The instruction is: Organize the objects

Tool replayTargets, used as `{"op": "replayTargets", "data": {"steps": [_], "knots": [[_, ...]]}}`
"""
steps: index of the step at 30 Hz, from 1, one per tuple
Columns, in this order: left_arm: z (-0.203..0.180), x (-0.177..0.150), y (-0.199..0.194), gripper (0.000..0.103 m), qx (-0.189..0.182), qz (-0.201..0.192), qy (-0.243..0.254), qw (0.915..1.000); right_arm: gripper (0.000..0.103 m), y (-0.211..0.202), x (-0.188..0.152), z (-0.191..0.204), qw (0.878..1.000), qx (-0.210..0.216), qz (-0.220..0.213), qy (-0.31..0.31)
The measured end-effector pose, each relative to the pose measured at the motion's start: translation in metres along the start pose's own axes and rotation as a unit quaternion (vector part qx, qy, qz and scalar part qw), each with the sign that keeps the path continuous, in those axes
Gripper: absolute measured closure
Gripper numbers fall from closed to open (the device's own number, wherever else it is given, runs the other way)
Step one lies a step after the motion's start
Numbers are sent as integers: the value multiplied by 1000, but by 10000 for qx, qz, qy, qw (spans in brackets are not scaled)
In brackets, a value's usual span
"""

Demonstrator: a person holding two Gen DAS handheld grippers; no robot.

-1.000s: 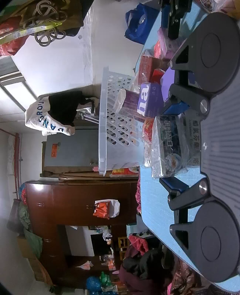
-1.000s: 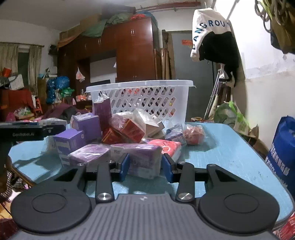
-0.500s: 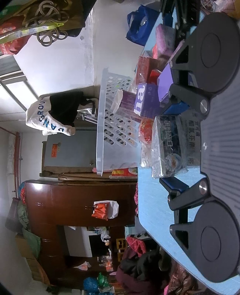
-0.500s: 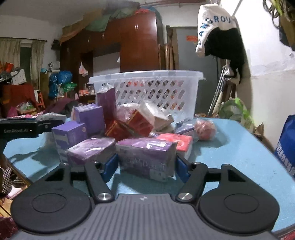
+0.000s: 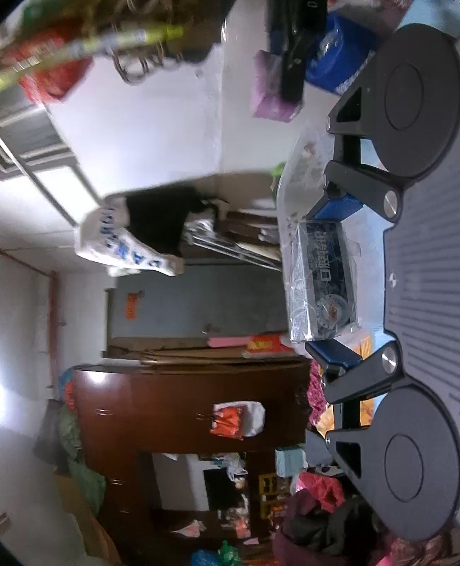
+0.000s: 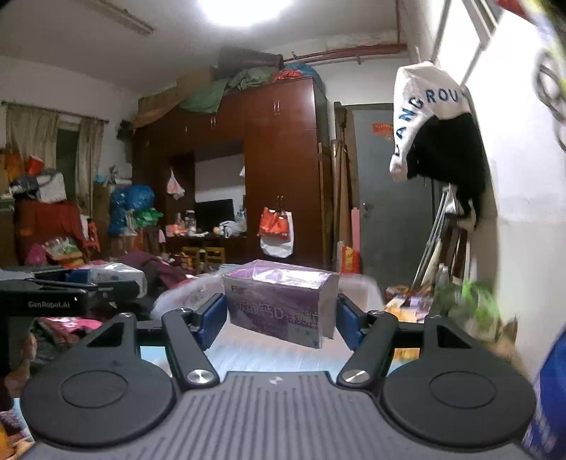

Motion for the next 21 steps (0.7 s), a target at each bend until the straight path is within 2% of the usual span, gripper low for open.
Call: {"op": "replayTargets", "data": {"steps": [1, 4, 7, 9, 11, 12, 13, 14, 15, 17, 19, 21], "knots": [[0, 7, 17, 31, -32, 170, -20, 9998, 34, 19, 15, -4, 9999, -13, 68, -111], [4, 14, 65, 31, -30, 612, -169, 9980, 34, 65, 32, -16, 9993, 73, 329, -170], [1, 6, 96, 31, -172, 1007, -235, 9945, 34, 104, 20, -27, 9962, -14, 836, -235], [0, -1, 108, 31, -103, 1149, -163, 9932, 34, 117, 12, -31, 9952, -27, 948, -222], [-2, -5, 113, 30, -214, 1219, -168, 9922, 32, 123, 3, -34, 9942, -20, 1049, -220], [-4, -5, 113, 22, -222, 1142, -118, 9931, 29, 126, 0, -35, 9939, -27, 1083, -210], [-3, -6, 108, 3, -149, 1030, -48, 9946, 11, 122, -1, -35, 9942, -39, 1060, -192], [0, -5, 102, 0, -4, 887, 9, 9961, 0, 114, -1, -34, 9951, -46, 974, -147], [1, -4, 92, 0, 100, 701, 54, 9975, 0, 102, 2, -31, 9966, -22, 809, -141], [5, -5, 66, 0, 84, 386, -60, 9992, 0, 74, 1, -26, 9981, 4, 583, -177], [5, -12, 39, 0, -215, 210, -218, 9993, 0, 49, -5, -23, 9989, 129, 436, -130], [6, -34, 10, 0, -452, 263, -305, 9982, 0, 18, -27, -20, 9991, 207, 360, 9]]}}
Point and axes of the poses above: each gripper's, at about its wrist camera, not at the fingertips, and y roughly the way its jaws point, z to its left, x to its top, the point moved 10 cm from there along y, roughly the way its jaws point, and after that the axes turned 6 degrees about z, right-handed, at the moved point
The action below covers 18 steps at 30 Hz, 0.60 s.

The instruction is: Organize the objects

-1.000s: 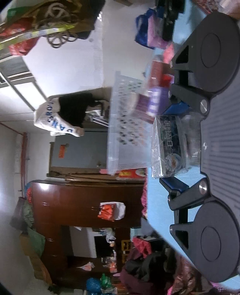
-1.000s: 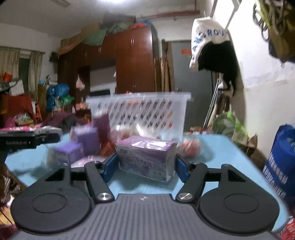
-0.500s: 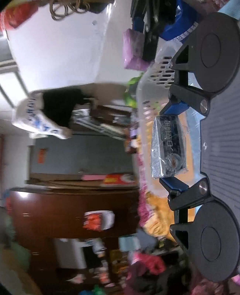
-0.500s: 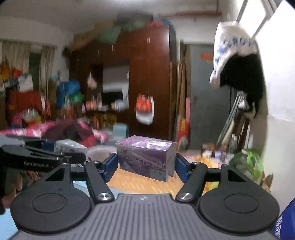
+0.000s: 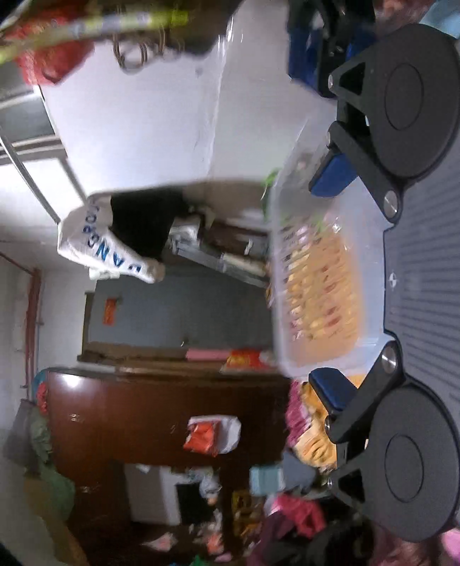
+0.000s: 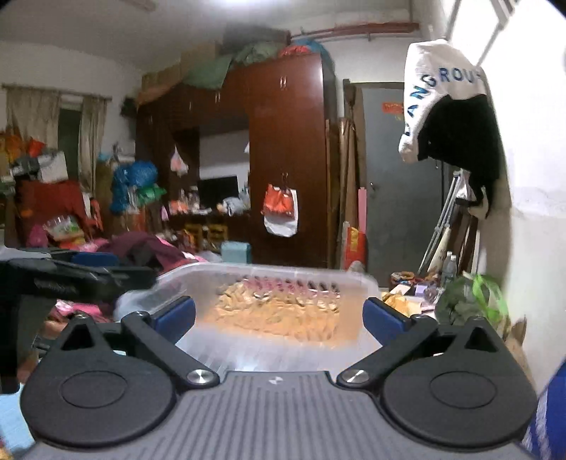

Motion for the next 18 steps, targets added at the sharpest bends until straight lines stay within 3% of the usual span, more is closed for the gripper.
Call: {"op": "replayTargets", "data": {"steps": [4, 9, 10, 11, 13, 18], "knots": [[1, -56, -50, 0, -76, -142, -63, 9999, 0, -31, -57, 19, 9998, 16, 145, -158], [11, -104, -64, 0, 371, 93, -125, 9992, 0, -32, -59, 62, 9978, 644, -34, -131], [12, -108, -60, 1, 416, 198, -90, 9989, 6, -24, -52, 72, 9979, 546, -10, -348], [14, -114, -58, 2, 446, 266, -82, 9986, 20, -17, -48, 77, 9976, 501, 30, -483], [15, -122, -53, 2, 389, 374, -85, 9985, 32, 3, -39, 91, 9957, 615, 205, -662], [5, -139, -41, 2, 420, 699, 181, 9965, 37, 37, -38, 101, 9934, 648, 628, -702]]}}
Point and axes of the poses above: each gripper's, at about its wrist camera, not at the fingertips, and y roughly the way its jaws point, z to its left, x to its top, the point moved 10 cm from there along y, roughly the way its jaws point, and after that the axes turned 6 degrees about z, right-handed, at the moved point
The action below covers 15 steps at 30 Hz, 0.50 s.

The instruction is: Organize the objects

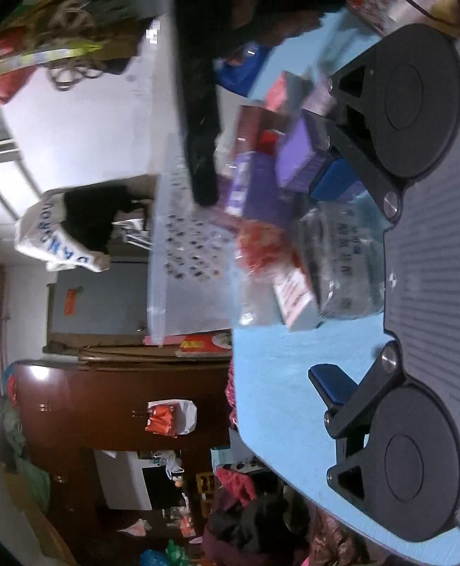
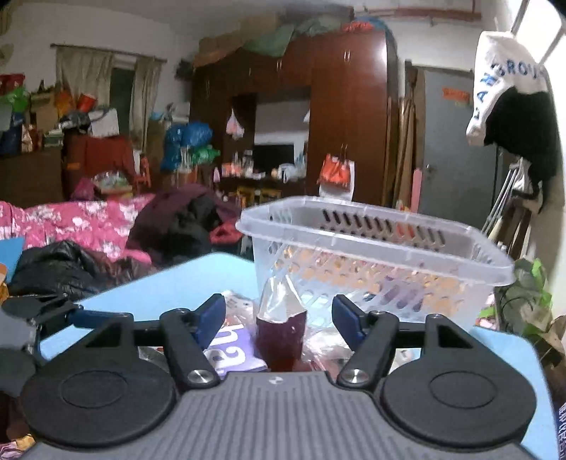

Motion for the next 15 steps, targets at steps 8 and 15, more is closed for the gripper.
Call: {"op": "replayTargets", "data": {"steps": [8, 15], "knots": [[-16, -3, 10, 5, 181, 129, 190, 9996, 64, -13, -26, -1, 9993, 181, 86, 303], [-11, -7, 2, 61, 135, -28, 129, 9998, 65, -26, -19, -12, 9987, 194, -130, 457]]}}
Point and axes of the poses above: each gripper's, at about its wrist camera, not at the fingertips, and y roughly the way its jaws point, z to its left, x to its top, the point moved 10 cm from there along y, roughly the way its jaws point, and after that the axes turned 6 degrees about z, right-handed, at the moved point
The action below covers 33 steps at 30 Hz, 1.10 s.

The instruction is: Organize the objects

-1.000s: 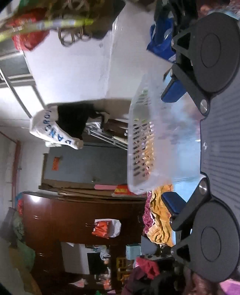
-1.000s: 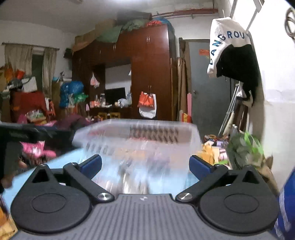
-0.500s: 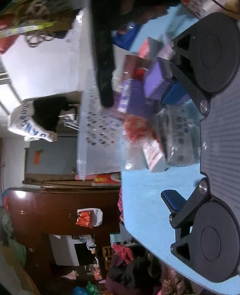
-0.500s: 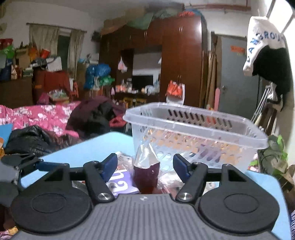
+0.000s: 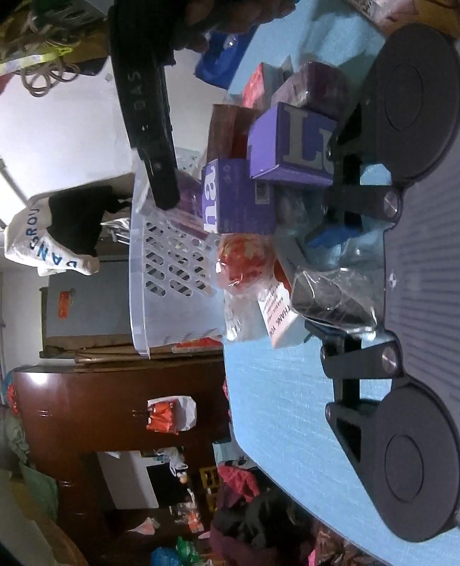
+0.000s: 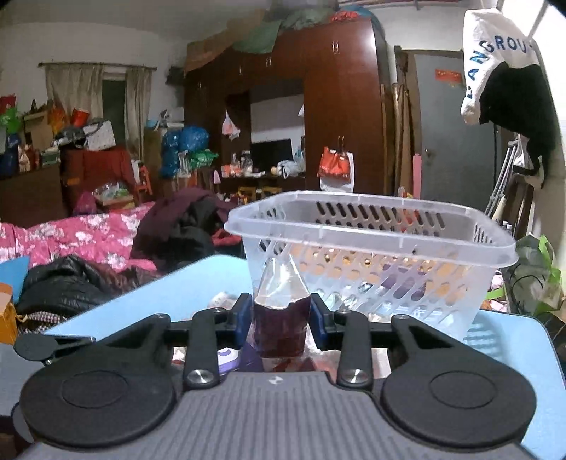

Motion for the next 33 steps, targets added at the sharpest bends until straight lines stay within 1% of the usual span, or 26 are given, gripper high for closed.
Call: {"op": "replayTargets", "data": {"steps": [3, 6, 11, 14, 16, 20, 22, 24, 25, 27, 29, 30, 32, 33], "knots": [[6, -3, -7, 63, -74, -62, -53, 9999, 65, -6, 4, -3, 9999, -16, -122, 61], [11, -2, -10, 65, -74, -141, -74, 9998, 65, -6, 8, -6, 9997, -50, -209, 108], [12, 12, -18, 66, -198, -286, -123, 9993, 65, -12, 14, -14, 9991, -145, -341, 185], [16, 29, -22, 66, -209, -443, -136, 9987, 65, -17, 22, -21, 9985, -175, -432, 272], [16, 47, -20, 66, -299, -532, -161, 9980, 65, -18, 30, -26, 9980, -156, -515, 338], [16, 106, -11, 66, -574, -719, -287, 9953, 65, -20, 59, -35, 9962, -245, -771, 323], [13, 149, 3, 66, -729, -755, -337, 9939, 65, -16, 78, -42, 9950, -457, -870, 163], [6, 189, 23, 66, -880, -681, -443, 9928, 65, -5, 96, -52, 9940, -688, -853, 36], [1, 204, 35, 66, -844, -647, -401, 9935, 65, 3, 105, -60, 9923, -903, -847, -62], [-6, 224, 65, 66, -632, -491, -390, 9960, 65, 16, 110, -71, 9916, -1072, -705, -136], [-11, 228, 91, 66, -616, -252, -477, 9966, 65, 27, 111, -76, 9921, -1107, -579, -152], [-12, 228, 102, 65, -583, -192, -498, 9969, 65, 31, 108, -77, 9919, -1135, -539, -182], [-13, 222, 115, 58, -553, -113, -526, 9970, 63, 39, 103, -77, 9914, -1193, -468, -283], [-13, 218, 121, 46, -601, -59, -545, 9967, 63, 42, 99, -78, 9914, -1213, -366, -313]]}}
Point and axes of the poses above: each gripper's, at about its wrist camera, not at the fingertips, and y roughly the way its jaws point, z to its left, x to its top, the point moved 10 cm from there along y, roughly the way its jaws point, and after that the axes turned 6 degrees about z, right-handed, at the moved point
